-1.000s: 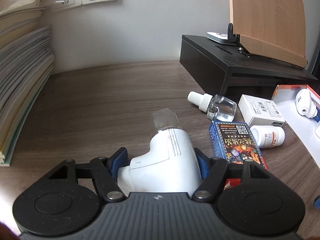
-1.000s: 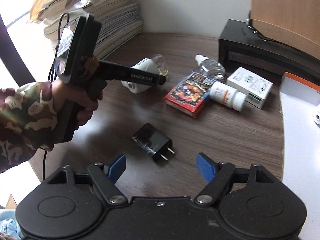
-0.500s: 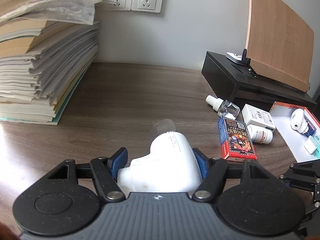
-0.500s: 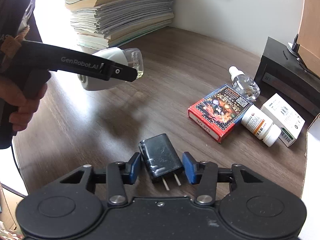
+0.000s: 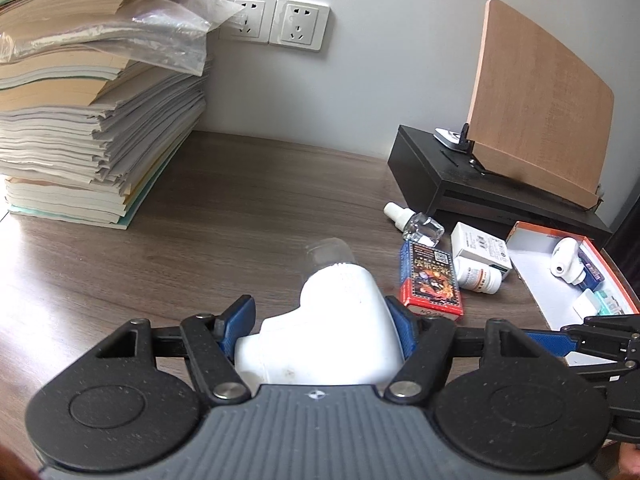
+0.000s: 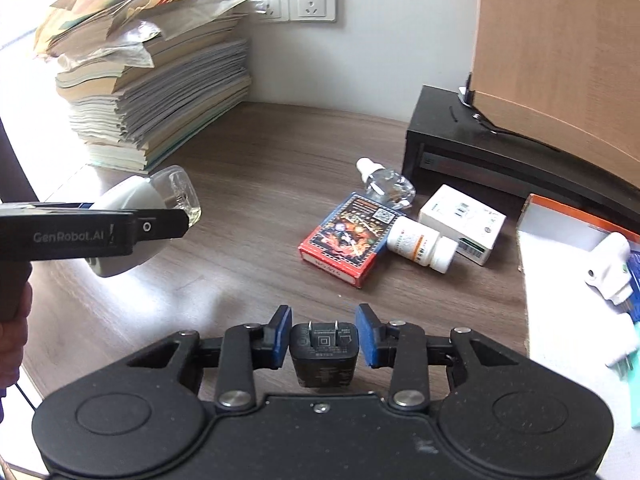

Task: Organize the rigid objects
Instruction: 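Carry the repeller and black charger over the orange-rimmed box with both grippers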

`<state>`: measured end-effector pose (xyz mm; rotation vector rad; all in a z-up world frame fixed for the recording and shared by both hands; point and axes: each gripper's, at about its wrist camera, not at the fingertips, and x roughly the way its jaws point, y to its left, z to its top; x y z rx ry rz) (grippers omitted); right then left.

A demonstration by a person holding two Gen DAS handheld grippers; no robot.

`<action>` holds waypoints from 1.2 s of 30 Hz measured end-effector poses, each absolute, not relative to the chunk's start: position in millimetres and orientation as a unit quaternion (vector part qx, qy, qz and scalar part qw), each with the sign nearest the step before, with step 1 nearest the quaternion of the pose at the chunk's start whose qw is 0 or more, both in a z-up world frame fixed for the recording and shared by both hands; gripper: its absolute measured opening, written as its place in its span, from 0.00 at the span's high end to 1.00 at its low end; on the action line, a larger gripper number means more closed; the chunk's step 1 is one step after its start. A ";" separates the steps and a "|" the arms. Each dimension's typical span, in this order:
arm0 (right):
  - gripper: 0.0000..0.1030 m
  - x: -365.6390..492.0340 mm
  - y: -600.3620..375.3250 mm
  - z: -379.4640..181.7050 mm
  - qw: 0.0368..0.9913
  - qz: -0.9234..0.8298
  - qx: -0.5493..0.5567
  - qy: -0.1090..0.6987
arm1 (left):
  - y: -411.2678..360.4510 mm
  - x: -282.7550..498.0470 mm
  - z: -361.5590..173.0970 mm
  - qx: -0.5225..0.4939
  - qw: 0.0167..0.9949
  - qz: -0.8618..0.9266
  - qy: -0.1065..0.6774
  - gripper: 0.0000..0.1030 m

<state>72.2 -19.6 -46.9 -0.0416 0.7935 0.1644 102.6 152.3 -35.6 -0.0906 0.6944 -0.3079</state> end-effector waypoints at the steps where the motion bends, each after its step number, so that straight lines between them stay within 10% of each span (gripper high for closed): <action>1: 0.58 68.6 -23.8 -44.1 0.921 0.073 -0.014 0.383 | 150.4 100.3 -34.5 -0.049 0.927 -0.157 0.338 0.31; 36: 0.58 -74.4 -282.8 19.3 0.949 -0.079 0.060 0.298 | -95.0 -1.6 1.3 -0.033 0.911 -0.250 0.326 0.31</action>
